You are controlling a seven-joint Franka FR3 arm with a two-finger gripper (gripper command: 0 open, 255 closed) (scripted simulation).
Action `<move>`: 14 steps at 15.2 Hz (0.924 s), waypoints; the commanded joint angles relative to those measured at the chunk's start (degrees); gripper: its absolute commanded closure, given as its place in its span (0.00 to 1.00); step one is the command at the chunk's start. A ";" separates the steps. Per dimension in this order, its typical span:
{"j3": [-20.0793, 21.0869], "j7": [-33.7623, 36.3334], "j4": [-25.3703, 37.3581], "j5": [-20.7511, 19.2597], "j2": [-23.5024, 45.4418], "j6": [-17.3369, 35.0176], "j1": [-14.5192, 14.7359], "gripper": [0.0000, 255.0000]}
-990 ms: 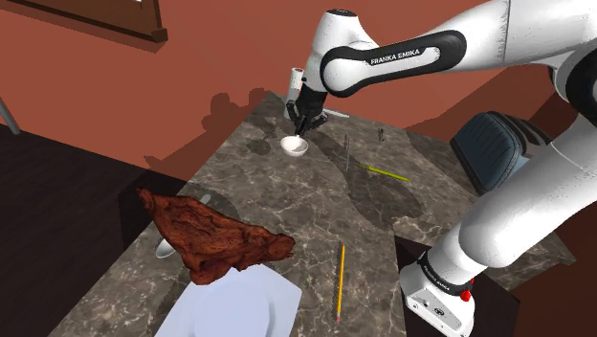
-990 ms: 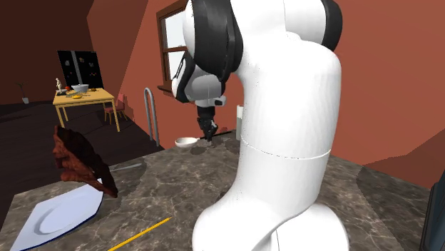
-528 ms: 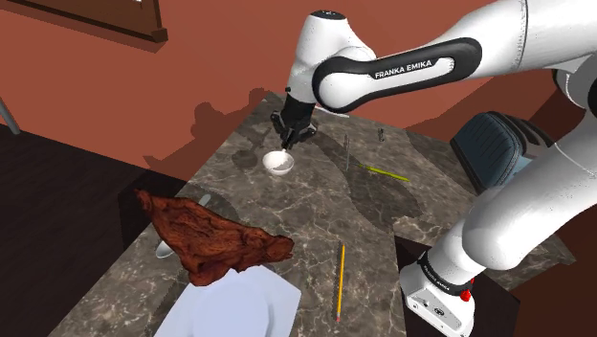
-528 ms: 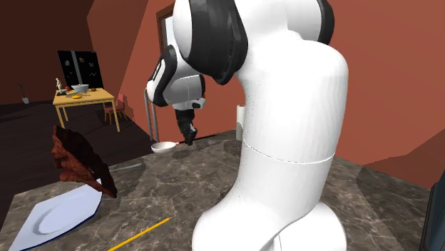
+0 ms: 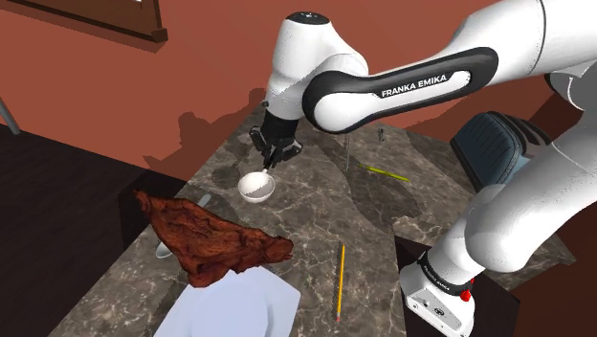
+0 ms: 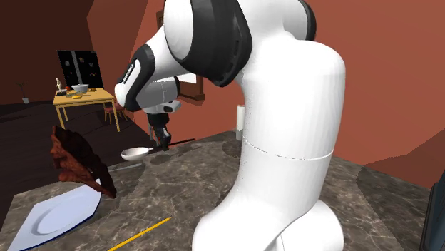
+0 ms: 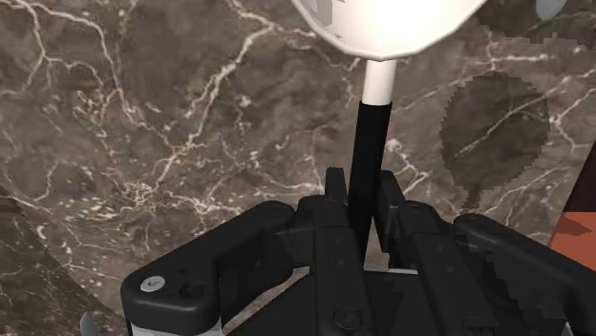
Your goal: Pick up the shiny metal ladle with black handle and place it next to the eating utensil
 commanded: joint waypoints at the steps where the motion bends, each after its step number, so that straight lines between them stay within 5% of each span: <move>1: 1.44 2.83 1.03 -0.37 0.43 -0.89 1.14 1.00; 14: 1.71 6.32 -4.32 -4.23 5.36 8.58 1.12 1.00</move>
